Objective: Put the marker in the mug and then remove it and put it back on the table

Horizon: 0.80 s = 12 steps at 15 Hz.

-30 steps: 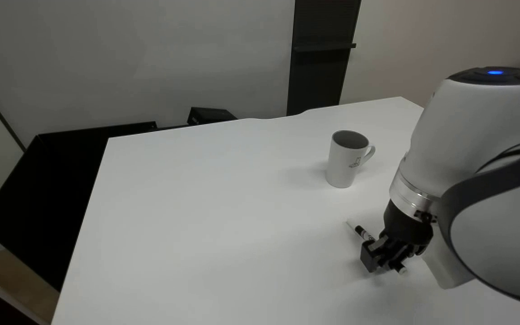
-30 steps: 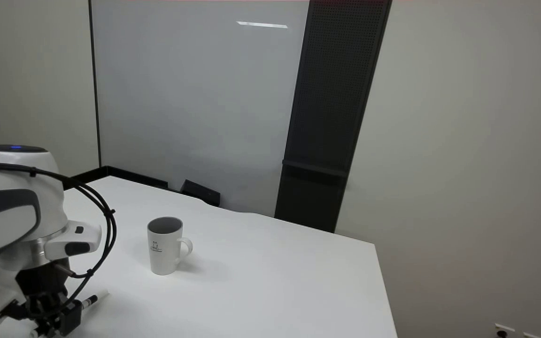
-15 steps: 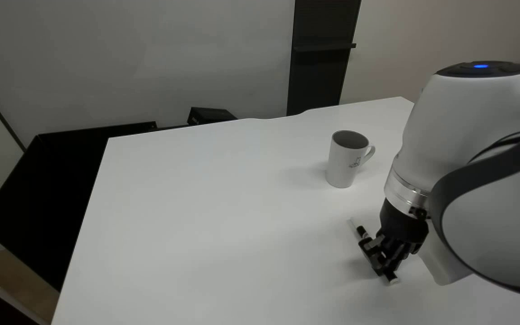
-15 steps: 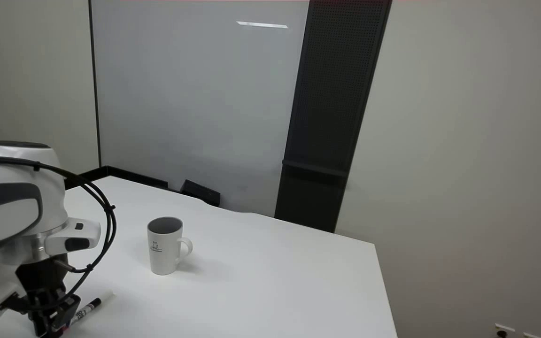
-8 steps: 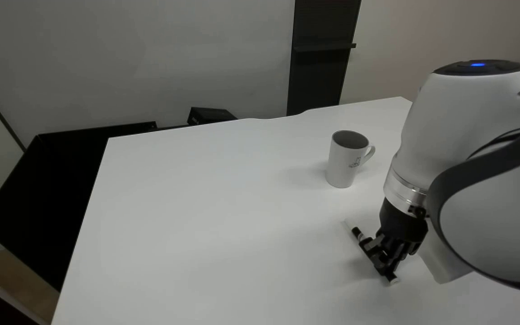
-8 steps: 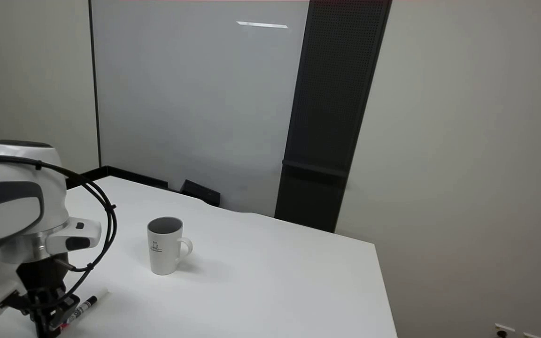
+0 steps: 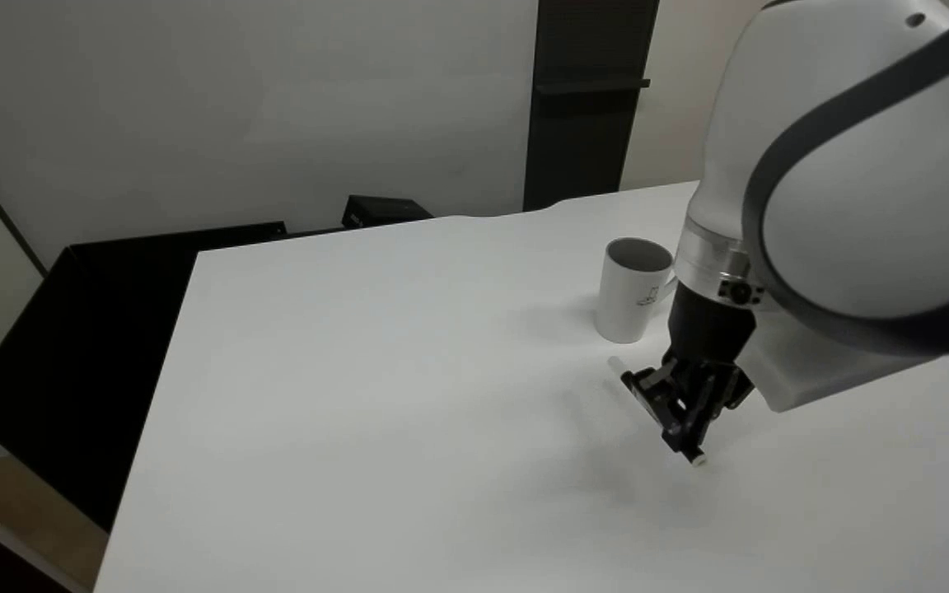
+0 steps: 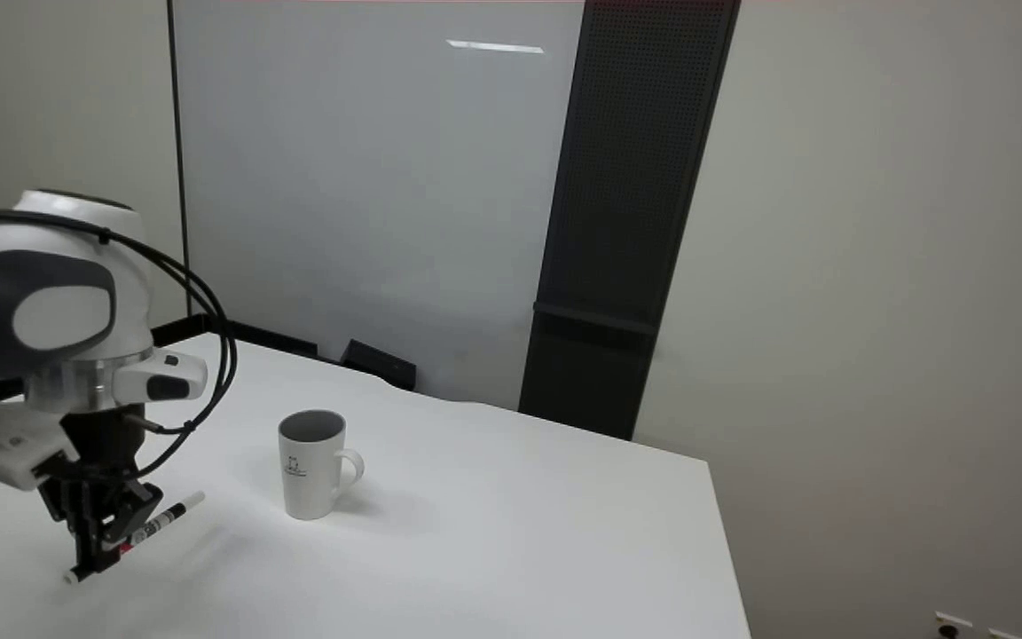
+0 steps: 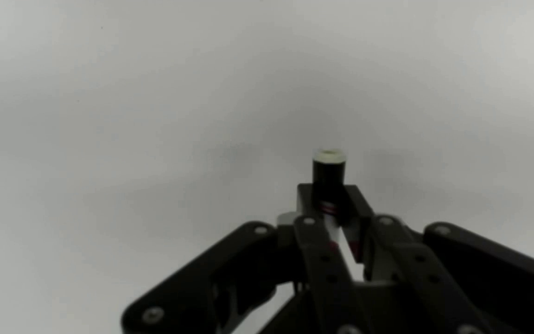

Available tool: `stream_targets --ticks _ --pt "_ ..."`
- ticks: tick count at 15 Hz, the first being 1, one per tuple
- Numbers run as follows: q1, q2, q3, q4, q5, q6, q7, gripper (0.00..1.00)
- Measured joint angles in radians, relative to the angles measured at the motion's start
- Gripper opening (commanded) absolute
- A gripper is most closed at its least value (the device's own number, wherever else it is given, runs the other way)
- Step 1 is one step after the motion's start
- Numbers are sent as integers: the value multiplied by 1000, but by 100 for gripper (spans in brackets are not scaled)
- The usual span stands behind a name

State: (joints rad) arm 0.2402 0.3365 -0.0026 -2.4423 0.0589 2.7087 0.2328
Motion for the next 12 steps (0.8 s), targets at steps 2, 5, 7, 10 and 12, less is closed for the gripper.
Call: stream_targets --ticks 2,5,7,10,12 --pt "-36 -32 22 41 19 -96 -16 7" --pt "-102 -57 44 135 95 -271 -60 7" --pt "-143 -57 45 221 145 -407 -75 7" --pt "-197 -43 44 368 240 -630 -75 7" --pt "-225 -18 42 470 307 -760 -72 7"
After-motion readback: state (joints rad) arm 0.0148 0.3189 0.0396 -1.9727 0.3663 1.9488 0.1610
